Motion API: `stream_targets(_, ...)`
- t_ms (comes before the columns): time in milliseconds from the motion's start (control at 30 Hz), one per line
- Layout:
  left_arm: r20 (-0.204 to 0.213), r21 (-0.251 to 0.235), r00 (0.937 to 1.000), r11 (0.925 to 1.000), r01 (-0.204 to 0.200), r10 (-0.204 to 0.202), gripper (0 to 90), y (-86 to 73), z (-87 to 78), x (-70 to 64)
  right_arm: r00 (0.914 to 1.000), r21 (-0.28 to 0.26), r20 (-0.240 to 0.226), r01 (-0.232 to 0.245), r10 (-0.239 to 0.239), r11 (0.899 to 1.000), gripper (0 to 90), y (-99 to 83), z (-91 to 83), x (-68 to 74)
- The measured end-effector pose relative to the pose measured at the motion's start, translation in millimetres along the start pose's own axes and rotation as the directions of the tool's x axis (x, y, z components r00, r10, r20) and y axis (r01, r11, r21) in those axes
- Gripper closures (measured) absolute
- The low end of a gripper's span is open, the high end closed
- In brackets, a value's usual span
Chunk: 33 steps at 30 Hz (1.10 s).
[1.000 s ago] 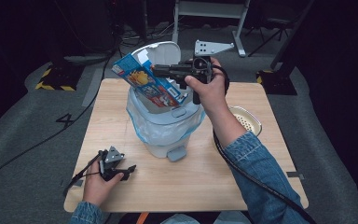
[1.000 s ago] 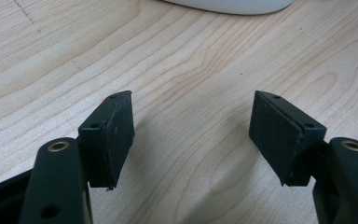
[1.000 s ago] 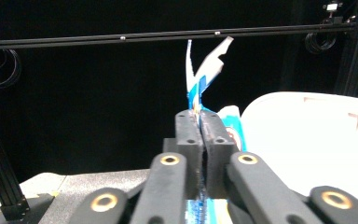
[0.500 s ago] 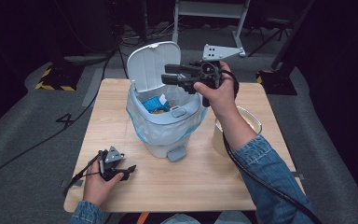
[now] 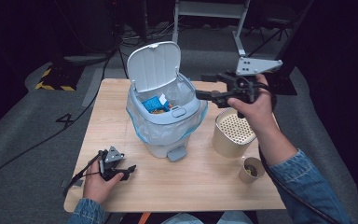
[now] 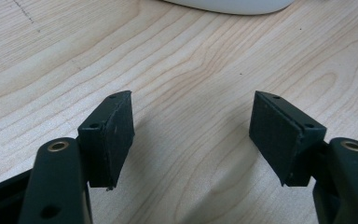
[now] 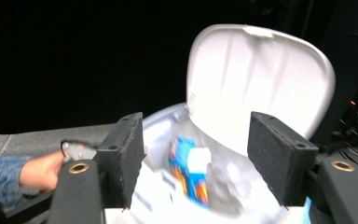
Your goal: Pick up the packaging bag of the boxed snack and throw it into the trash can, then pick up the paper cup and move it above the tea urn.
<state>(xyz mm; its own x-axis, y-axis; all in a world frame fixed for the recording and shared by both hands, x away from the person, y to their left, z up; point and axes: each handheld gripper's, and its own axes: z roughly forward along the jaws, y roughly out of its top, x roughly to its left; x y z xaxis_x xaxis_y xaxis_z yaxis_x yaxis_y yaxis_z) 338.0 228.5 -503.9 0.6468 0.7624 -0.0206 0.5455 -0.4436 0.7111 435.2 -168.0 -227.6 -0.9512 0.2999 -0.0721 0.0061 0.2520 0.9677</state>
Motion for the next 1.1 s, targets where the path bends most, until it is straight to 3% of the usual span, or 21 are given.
stream_targets(133, 0.002, 0.002, 1.0000, 1.0000, -0.002, 0.002, 31.1, 0.1, 0.0, 0.2, 0.9987, 0.036, 0.046, -0.021, 0.020, 0.999, 35.2, -13.4, -27.0, -2.6)
stream_targets(167, 0.002, 0.002, 1.0000, 1.0000, -0.002, 0.002, 31.1, 0.2, 0.0, 0.3, 0.9966, 0.052, 0.074, -0.040, 0.036, 0.998, 34.8, -23.0, -43.1, -4.5)
stream_targets(333, 0.002, 0.002, 1.0000, 1.0000, -0.007, 0.007, 31.0, 0.5, 0.3, 1.1, 0.9872, 0.089, 0.143, -0.083, 0.070, 0.993, 32.7, -49.2, -78.1, -6.8)
stream_targets(367, 0.002, 0.002, 1.0000, 1.0000, -0.007, 0.007, 31.0, 0.5, 0.3, 1.1, 0.9872, 0.089, 0.143, -0.083, 0.070, 0.993, 32.7, -49.2, -78.1, -6.8)
stream_targets(400, 0.002, 0.003, 1.0000, 1.0000, -0.003, 0.003, 31.0, 0.8, 0.5, 1.1, 0.9821, 0.103, 0.168, -0.103, 0.085, 0.989, 31.6, -60.6, -91.4, -7.3)
stream_targets(533, 0.002, 0.003, 1.0000, 1.0000, -0.008, 0.008, 30.9, 1.7, 1.3, 2.1, 0.9724, 0.130, 0.205, -0.141, 0.112, 0.981, 30.2, -81.0, -114.8, -6.2)
stream_targets(600, 0.002, 0.003, 1.0000, 1.0000, -0.008, 0.008, 30.9, 1.8, 1.4, 2.2, 0.9704, 0.138, 0.214, -0.143, 0.112, 0.980, 29.3, -86.1, -119.8, -5.7)
stream_targets(700, 0.004, 0.003, 1.0000, 1.0000, -0.002, 0.002, 30.9, 2.0, 1.8, 2.1, 0.9632, 0.195, 0.248, -0.155, 0.104, 0.969, 27.6, -106.0, -138.1, -0.1)
stream_targets(933, 0.003, 0.003, 1.0000, 1.0000, -0.003, 0.003, 30.9, 2.0, 1.8, 2.0, 0.9564, 0.237, 0.261, -0.194, 0.130, 0.952, 22.7, -133.7, -160.4, 8.5)
stream_targets(967, 0.004, 0.004, 1.0000, 1.0000, -0.004, 0.004, 30.9, 2.0, 1.8, 2.2, 0.9532, 0.251, 0.264, -0.215, 0.146, 0.944, 19.1, -144.1, -166.7, 12.0)
stream_targets(1100, 0.004, 0.004, 1.0000, 1.0000, -0.004, 0.004, 30.9, 2.0, 1.7, 2.2, 0.9485, 0.281, 0.274, -0.237, 0.159, 0.930, 16.1, -162.6, -175.8, 18.8)
